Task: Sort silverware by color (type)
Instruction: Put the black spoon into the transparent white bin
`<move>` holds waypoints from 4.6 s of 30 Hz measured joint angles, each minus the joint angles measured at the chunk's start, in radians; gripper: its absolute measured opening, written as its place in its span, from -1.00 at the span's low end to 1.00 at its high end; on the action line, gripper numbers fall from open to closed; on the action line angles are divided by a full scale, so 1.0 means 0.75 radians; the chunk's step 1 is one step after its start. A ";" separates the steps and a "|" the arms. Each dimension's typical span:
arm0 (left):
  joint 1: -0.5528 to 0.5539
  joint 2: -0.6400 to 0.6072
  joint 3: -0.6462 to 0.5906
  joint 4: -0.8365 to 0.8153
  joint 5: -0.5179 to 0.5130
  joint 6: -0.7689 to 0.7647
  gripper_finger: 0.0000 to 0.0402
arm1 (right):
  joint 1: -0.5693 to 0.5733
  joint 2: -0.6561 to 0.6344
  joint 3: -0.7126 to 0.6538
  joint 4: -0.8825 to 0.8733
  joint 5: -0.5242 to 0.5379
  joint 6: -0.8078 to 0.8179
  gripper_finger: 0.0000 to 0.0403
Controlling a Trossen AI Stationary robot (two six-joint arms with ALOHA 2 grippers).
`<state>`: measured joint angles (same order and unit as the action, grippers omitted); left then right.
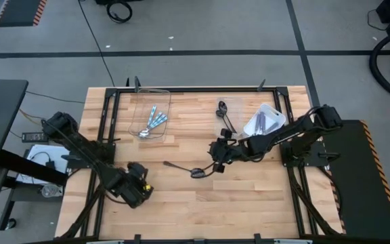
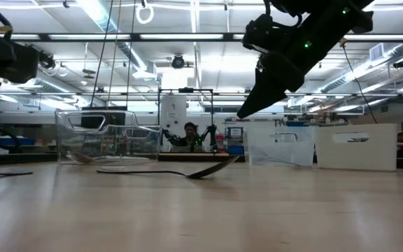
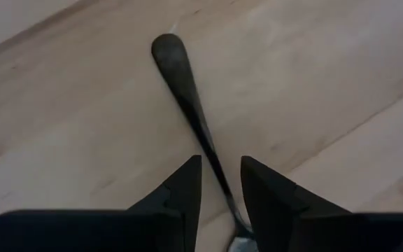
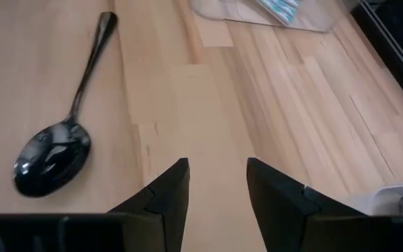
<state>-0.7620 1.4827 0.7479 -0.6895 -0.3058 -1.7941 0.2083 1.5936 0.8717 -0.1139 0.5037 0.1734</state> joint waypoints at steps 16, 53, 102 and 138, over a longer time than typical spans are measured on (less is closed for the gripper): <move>0.007 0.279 0.201 -0.087 0.177 -0.168 -0.49 | 0.110 0.000 0.000 -0.008 -0.011 -0.060 -0.24; 0.250 0.285 0.472 -0.214 -0.634 0.649 -0.96 | 0.105 0.001 0.000 0.143 -0.007 -0.181 -0.24; 1.367 0.296 0.472 1.042 0.555 4.185 -0.93 | -0.055 -0.536 0.029 -0.808 0.352 0.057 -0.24; 1.530 0.799 0.828 1.399 0.899 4.617 -0.93 | -0.054 -0.538 0.027 -0.630 0.446 0.343 -0.25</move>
<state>0.3852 2.0816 1.3692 0.3601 0.3683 1.6685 0.1677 1.1900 0.8921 -0.5861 0.8383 0.4303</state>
